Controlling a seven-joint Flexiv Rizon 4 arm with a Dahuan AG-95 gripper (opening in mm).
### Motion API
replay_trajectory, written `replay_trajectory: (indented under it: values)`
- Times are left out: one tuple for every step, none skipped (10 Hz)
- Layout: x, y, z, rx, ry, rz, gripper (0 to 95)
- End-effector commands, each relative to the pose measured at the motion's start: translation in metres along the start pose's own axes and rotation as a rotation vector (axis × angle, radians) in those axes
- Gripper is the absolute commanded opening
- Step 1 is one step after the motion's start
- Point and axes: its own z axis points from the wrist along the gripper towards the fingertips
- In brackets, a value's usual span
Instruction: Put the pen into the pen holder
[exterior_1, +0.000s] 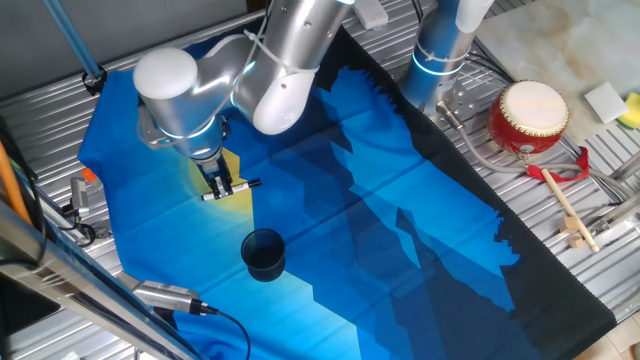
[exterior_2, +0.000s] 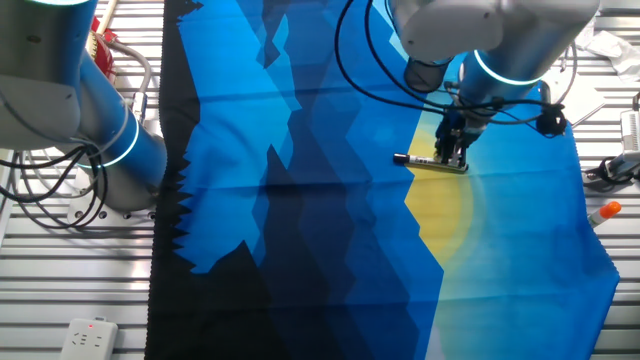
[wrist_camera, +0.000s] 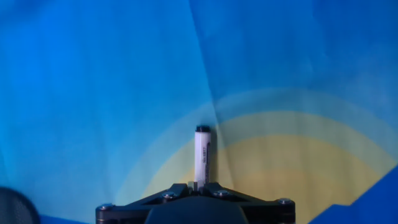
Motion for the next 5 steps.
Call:
replay_trajectory:
  values:
    - [-0.0005, -0.0002, -0.0021, 0.001, 0.003, 0.005, 19.0]
    - [-0.0005, -0.0001, -0.0023, 0.001, 0.002, -0.001, 38.0]
    - [-0.0006, -0.0001, -0.0023, 0.001, 0.000, -0.004, 57.0]
    - [-0.0006, -0.0001, -0.0022, 0.001, 0.000, -0.012, 57.0]
    - [-0.0005, 0.0000, -0.0018, 0.001, 0.000, -0.012, 57.0]
